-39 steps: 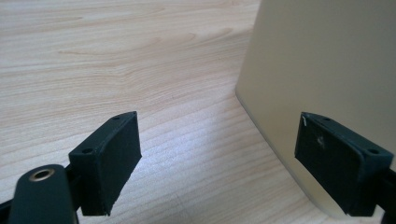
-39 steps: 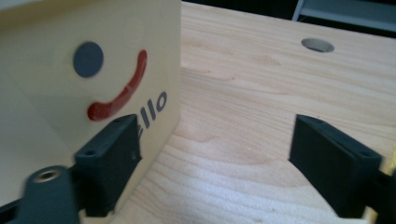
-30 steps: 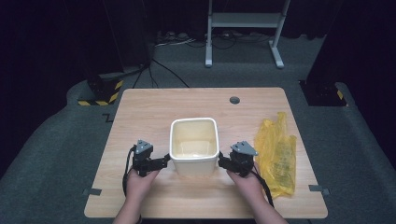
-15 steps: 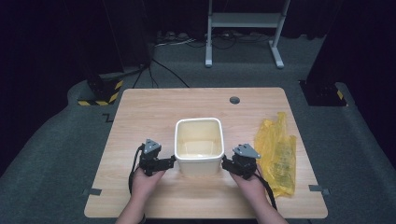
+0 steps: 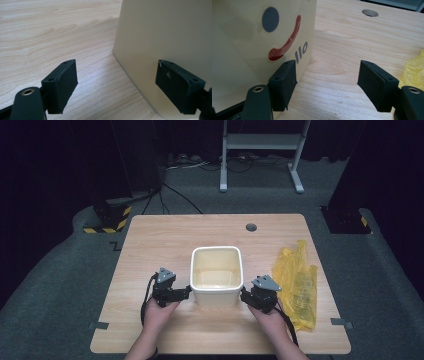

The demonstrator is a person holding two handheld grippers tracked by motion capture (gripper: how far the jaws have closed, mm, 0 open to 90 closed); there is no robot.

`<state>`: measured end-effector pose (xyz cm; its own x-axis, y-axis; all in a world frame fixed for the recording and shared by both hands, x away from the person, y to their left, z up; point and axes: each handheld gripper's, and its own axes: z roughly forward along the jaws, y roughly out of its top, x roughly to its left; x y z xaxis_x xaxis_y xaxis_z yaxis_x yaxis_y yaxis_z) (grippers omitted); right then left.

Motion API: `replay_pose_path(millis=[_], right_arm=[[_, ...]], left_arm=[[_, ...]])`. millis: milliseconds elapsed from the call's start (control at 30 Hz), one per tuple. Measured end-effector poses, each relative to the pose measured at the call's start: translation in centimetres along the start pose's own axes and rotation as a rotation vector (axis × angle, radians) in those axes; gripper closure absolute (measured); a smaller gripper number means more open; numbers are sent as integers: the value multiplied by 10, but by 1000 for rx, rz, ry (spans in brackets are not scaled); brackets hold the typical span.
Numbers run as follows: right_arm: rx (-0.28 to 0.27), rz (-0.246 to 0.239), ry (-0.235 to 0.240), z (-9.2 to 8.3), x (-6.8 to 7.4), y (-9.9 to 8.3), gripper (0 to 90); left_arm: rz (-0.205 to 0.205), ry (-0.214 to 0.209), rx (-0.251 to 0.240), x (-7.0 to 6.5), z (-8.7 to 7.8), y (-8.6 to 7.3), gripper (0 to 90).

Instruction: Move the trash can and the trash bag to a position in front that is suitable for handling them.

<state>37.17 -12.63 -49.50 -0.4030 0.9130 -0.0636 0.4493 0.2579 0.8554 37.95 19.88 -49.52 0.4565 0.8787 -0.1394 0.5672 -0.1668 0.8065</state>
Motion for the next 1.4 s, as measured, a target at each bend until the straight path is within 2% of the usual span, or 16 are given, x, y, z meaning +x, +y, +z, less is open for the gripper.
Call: replay_pose_path(millis=[233,367,500,600,733,833,1033,1300,1400], right_arm=[[4,-9,-7,-1,3,-1,324],[13,-7,-8,-1,0,-1,256],[12,-9,0,-2,-2,-1,243],[12,-7,5,-2,-1,-1,267],[8,-28,-5,-7,4,-2,345],[10,-42,-15,-11,9,-3,377],[20,-52,2,-19,13,-6,373],[29,-66,11,-29,19,-12,366],[30,-76,15,-32,20,-14,329]], left_arm=[[-6,-14,0,1,0,0,190],[-15,-17,6,1,0,0,163],[0,-23,14,2,-1,-1,151],[4,-25,13,1,-1,-1,160],[4,-55,7,2,0,-1,201],[21,-79,-3,4,1,-2,222],[42,-113,-9,11,2,-2,224],[35,-131,-10,14,5,-1,224],[34,-142,-10,14,7,0,224]])
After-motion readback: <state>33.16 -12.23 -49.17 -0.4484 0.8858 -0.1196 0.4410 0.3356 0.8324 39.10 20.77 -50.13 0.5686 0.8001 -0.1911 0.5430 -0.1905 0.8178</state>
